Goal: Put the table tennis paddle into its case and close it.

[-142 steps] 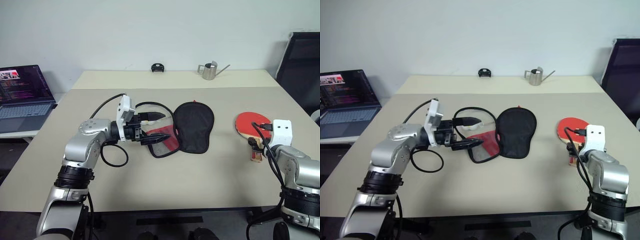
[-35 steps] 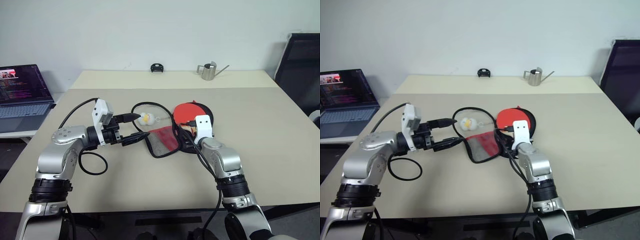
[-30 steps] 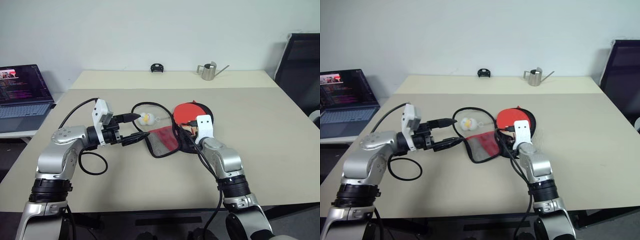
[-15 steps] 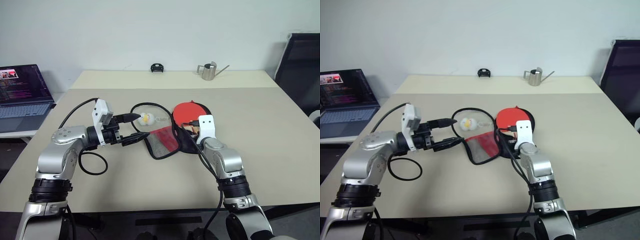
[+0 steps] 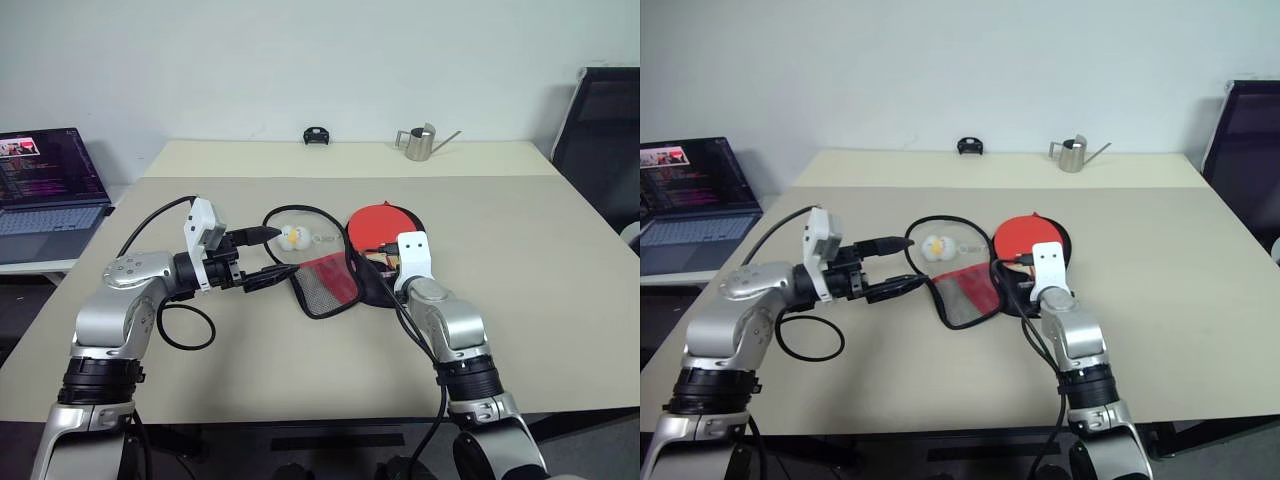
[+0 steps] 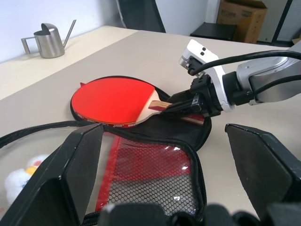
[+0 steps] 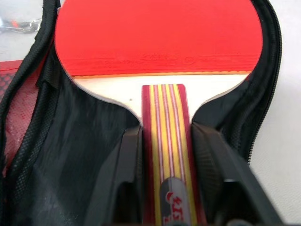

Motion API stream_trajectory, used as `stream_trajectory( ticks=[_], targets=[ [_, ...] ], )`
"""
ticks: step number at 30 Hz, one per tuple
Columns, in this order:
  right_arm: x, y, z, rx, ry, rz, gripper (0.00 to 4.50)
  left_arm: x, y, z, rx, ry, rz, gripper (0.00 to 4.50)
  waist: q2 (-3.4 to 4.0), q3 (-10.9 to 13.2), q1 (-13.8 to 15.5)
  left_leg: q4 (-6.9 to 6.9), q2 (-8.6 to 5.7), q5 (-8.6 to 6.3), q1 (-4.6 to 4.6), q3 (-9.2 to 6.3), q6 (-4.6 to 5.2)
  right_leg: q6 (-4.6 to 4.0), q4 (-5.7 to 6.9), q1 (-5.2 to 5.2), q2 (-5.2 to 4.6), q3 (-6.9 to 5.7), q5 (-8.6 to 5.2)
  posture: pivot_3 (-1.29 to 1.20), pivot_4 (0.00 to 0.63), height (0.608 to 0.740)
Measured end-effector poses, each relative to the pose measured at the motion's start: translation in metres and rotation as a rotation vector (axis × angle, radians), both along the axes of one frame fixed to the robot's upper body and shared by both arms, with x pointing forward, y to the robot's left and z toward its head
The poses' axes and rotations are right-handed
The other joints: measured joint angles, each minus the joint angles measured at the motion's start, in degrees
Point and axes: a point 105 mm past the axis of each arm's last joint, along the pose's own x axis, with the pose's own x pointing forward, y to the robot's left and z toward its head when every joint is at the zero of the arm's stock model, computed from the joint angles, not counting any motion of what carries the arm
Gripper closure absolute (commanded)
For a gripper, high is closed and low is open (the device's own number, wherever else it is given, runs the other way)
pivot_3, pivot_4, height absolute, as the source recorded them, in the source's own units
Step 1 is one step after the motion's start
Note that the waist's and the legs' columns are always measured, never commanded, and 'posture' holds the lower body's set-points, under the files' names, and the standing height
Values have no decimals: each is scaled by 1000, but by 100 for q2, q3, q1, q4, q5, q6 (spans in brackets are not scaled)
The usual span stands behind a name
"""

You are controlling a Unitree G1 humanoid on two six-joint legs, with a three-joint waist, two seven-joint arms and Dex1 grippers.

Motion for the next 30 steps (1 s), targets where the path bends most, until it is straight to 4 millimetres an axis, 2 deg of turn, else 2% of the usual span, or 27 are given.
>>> stream_trajectory(
  ticks=[3, 9, 13, 16, 19, 23, 28, 30],
  targets=[
    [-1, 0, -2, -3, 7, -3, 874, 0, 0, 0, 0, 0, 0, 0, 0, 0, 0, 0, 0, 0, 1, 0, 0, 0, 1, 0, 0, -1, 0, 0, 150, 740],
    [-1, -2, 4, 9, -19, -12, 874, 0, 0, 0, 0, -1, 5, 0, 0, 1, 9, 0, 0, 0, -1, -1, 0, 0, 0, -1, 0, 0, 0, 0, 150, 740],
    [-8, 5, 40, 94, -128, 20, 874, 3, 3, 0, -4, -4, 35, 0, 0, 0, 9, -1, 1, 0, -2, -1, 0, 0, -1, -2, 0, -1, 0, 0, 150, 740],
    [-15, 0, 59, 107, -175, 58, 874, 9, 10, -2, -18, -4, 88, 0, 0, 0, 10, -1, 1, 0, -1, -1, 0, 0, -1, -2, 0, -1, 0, 0, 150, 740],
    [-19, -17, 59, 54, -168, 97, 874, 13, 16, -5, -22, 4, 122, 0, 0, 0, 24, 0, -2, 0, -1, -2, 1, 0, -5, 3, -1, -4, 0, 0, 150, 740],
    [-25, -46, 55, 29, -113, 196, 874, 21, 37, -14, -15, 18, 225, 0, 0, 1, 22, -1, -1, -1, -1, -2, 2, 0, -8, 3, 0, -6, 0, 0, 150, 740],
    [-31, -69, 71, 63, -121, 253, 874, 35, 62, -32, 13, 43, 364, 0, 0, 1, 6, -1, 2, -1, 0, -2, 2, 0, -6, 3, 3, -4, 0, 0, 150, 740],
    [-33, -72, 77, 64, -129, 285, 874, 37, 65, -39, 5, 63, 376, 0, 0, 1, 12, -1, 1, -1, -1, -3, 2, 0, -7, 3, 2, -6, 0, 0, 150, 740]
  ],
)
